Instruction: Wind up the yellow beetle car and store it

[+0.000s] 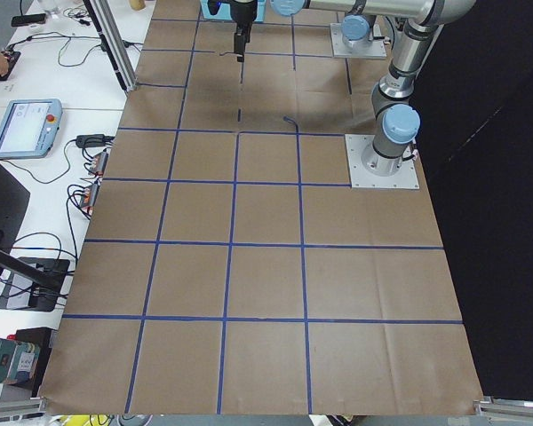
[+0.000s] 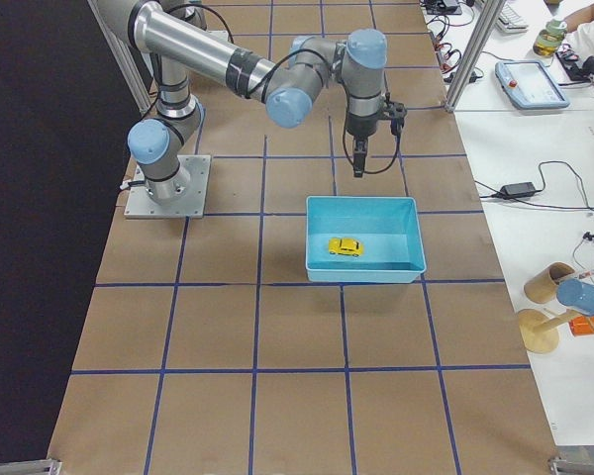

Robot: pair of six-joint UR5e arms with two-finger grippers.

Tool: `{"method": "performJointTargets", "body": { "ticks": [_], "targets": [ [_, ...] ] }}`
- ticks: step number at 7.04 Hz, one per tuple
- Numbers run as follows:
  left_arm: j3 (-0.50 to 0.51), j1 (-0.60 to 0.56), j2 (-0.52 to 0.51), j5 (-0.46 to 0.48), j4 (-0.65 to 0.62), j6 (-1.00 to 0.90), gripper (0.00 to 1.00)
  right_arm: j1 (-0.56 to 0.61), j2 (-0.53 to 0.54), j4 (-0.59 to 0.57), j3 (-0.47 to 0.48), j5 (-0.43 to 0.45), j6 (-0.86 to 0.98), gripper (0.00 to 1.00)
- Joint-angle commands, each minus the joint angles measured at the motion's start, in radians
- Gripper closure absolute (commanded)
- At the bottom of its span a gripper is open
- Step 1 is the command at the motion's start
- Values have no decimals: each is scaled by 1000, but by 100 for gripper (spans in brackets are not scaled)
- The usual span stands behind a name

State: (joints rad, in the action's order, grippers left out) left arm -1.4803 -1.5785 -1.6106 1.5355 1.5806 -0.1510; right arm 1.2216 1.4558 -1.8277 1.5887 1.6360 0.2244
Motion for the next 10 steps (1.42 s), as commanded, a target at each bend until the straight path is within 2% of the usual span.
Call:
{"method": "performJointTargets", "body": {
  "ticks": [1,3,5,10],
  "targets": [
    [0,0,0,0,-1,-1,1,193,85,117,4,28,-107,0],
    [0,0,0,0,-1,-2,1,289,98,159,5,-28,-160,0],
    [0,0,0,0,-1,-2,1,392,83,156,5,-30,-239,0],
    [0,-1,0,0,-1,-2,1,378,89,266,-6,-39,-269,0]
  ]
}}
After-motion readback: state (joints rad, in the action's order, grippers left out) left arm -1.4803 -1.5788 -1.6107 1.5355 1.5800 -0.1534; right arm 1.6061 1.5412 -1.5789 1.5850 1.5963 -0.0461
